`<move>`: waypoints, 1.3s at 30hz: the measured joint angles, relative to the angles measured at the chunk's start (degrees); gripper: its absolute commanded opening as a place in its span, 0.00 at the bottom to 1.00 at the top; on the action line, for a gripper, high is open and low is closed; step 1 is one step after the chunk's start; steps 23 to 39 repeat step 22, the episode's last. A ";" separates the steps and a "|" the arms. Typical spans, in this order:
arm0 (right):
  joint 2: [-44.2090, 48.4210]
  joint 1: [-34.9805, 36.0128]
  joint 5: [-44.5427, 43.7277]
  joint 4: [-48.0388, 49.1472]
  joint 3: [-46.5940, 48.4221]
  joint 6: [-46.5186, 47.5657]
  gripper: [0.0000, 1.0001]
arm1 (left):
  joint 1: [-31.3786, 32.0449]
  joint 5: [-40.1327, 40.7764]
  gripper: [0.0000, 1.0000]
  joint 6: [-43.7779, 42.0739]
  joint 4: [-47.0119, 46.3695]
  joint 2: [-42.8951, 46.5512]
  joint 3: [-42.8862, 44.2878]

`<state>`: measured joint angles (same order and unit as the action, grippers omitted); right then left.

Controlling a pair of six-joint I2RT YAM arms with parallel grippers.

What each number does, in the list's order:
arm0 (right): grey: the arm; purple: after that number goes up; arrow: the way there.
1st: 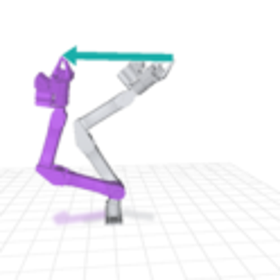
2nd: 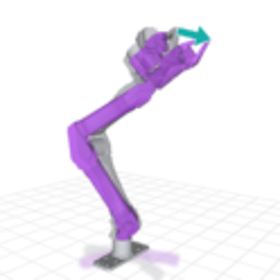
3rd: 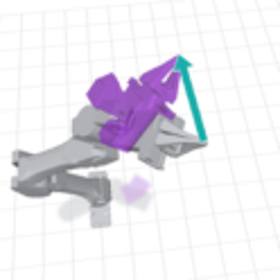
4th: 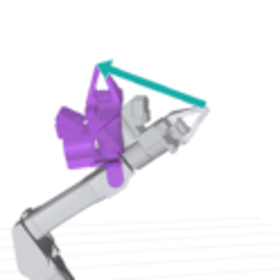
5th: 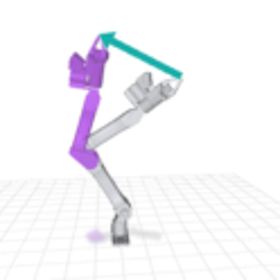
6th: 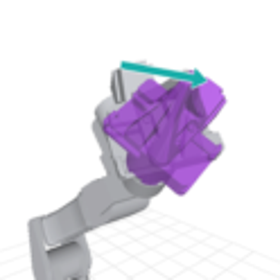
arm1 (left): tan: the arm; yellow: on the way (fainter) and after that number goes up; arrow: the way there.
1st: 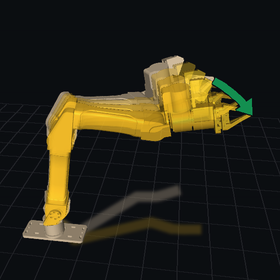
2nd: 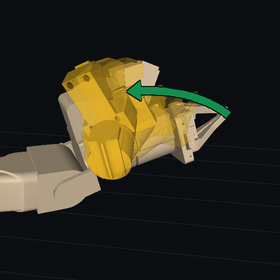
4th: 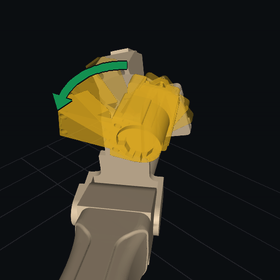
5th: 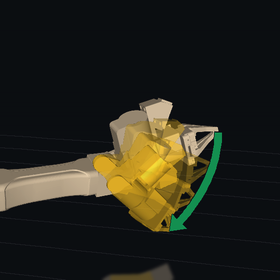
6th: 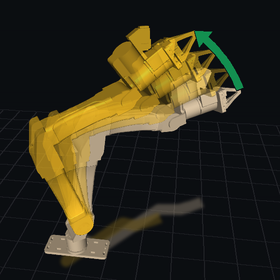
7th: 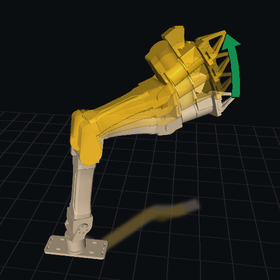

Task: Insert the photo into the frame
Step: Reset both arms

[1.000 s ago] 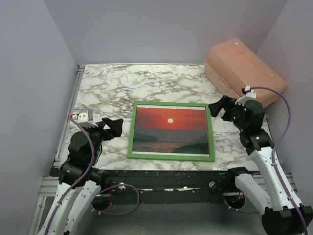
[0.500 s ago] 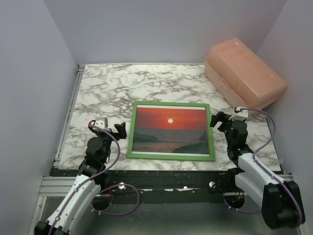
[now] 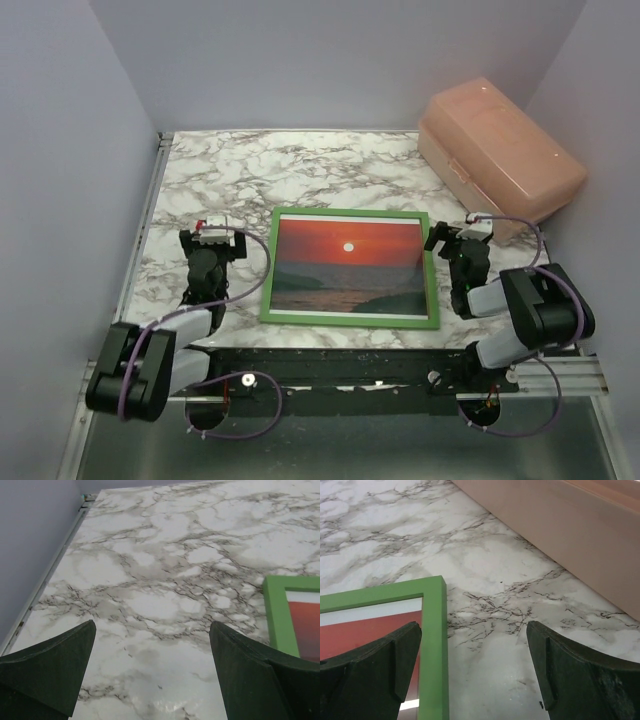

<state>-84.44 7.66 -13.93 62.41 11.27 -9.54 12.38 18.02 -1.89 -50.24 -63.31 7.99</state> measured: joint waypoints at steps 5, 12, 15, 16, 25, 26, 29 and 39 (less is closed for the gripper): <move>-8.41 -0.66 -0.70 8.20 0.09 0.72 0.97 | -7.89 -4.94 0.98 1.14 -7.78 -10.01 3.37; -8.66 -0.66 -1.57 11.54 1.31 1.46 1.00 | -9.70 -9.51 0.99 2.56 -9.64 -10.03 4.74; -8.66 -0.66 -1.73 11.80 1.36 1.51 1.00 | -9.70 -9.94 0.99 2.71 -9.90 -10.03 4.74; -8.66 -0.66 -1.73 12.02 1.36 1.53 1.00 | -9.70 -10.08 0.99 2.78 -9.94 -10.03 4.74; -8.66 -0.66 -1.79 12.63 1.36 1.62 1.00 | -9.70 -10.21 0.98 2.84 -9.99 -10.03 4.74; -8.66 -0.66 -1.79 12.63 1.36 1.62 1.00 | -9.70 -10.21 0.98 2.84 -9.99 -10.03 4.74; -8.66 -0.66 -1.79 12.63 1.36 1.62 1.00 | -9.70 -10.21 0.98 2.84 -9.99 -10.03 4.74; -8.66 -0.66 -1.79 12.63 1.36 1.62 1.00 | -9.70 -10.21 0.98 2.84 -9.99 -10.03 4.74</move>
